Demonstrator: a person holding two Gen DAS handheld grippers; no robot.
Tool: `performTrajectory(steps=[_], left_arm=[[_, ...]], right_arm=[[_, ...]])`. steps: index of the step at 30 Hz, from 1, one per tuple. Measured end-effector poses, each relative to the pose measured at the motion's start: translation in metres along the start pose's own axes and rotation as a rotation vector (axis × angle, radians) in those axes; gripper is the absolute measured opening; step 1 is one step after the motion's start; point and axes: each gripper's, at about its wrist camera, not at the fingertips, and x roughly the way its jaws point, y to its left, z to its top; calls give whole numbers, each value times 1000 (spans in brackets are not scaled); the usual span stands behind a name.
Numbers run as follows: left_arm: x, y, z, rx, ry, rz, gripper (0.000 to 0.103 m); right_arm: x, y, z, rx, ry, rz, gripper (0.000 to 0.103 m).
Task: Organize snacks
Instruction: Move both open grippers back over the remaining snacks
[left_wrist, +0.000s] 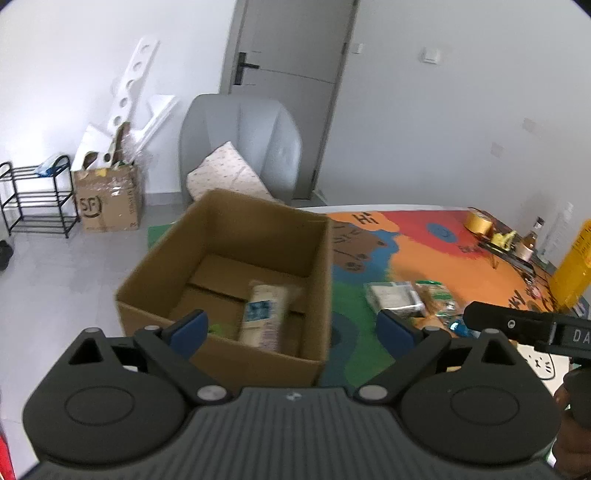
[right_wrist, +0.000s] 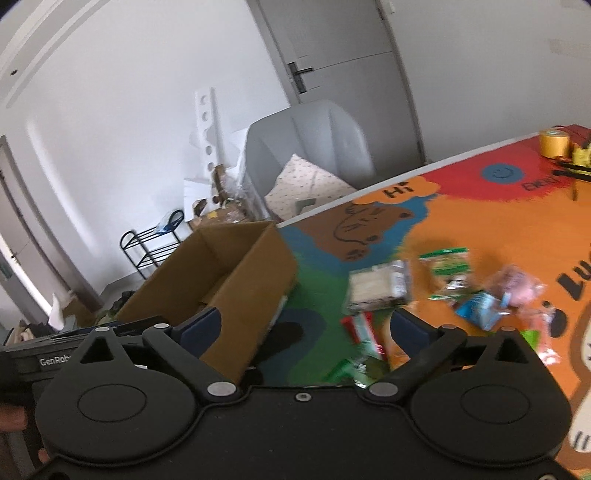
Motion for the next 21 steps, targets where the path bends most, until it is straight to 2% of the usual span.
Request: performTrajectory(steps=[5, 21], left_arm=[[3, -19, -4, 20, 8, -38, 97], [18, -75, -21, 101, 50, -131, 97]], right_arm=[[-15, -15, -6, -5, -15, -31, 100], [-46, -73, -25, 89, -39, -127, 103]])
